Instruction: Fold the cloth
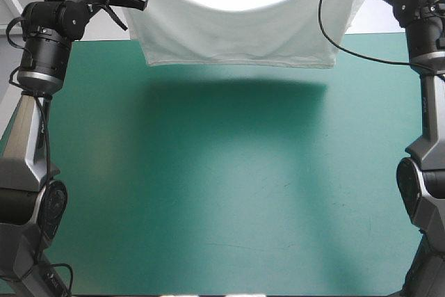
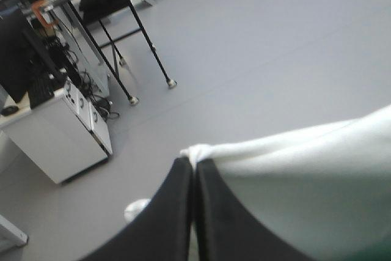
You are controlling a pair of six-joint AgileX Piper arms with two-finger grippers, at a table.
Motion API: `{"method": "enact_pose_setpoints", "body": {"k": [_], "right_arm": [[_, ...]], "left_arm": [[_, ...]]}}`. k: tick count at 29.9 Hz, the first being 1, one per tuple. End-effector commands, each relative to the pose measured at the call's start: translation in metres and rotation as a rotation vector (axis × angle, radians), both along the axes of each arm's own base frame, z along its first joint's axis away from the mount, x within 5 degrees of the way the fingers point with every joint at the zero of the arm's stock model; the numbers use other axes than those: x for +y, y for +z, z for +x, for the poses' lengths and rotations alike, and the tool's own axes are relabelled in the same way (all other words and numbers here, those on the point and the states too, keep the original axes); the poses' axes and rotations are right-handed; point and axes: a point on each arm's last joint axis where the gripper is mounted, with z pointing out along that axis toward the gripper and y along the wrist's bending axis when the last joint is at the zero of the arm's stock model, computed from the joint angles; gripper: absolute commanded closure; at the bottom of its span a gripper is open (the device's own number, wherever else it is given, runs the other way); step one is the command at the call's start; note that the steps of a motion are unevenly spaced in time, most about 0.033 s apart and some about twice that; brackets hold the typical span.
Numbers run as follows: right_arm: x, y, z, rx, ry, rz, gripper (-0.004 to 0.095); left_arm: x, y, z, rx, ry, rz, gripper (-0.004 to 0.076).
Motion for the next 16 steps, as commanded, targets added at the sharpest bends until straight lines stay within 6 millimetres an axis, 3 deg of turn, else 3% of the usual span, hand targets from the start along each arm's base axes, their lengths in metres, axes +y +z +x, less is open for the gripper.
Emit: {"method": "enact_pose_setpoints", "body": {"k": [1, 5, 10, 16], "right_arm": [[-0.004, 0.020, -0.017, -0.023, 0.005, -0.036, 0.0925], [-0.005, -0.016, -0.010, 0.211, 0.017, -0.110, 0.0925], [-0.005, -0.050, -0.005, 0.377, 0.031, -0.118, 0.0925], [0.000, -0.084, -0.015, 0.606, 0.084, -0.088, 0.0925]], "left_arm": [[0.001, 0.024, -0.021, -0.034, -0.013, -0.015, 0.0745], [-0.004, -0.006, -0.014, 0.155, -0.039, -0.051, 0.0746], [-0.007, -0.052, -0.016, 0.472, -0.065, -0.015, 0.0746], [-0.009, -0.080, -0.026, 0.698, -0.076, -0.031, 0.0746]]}}
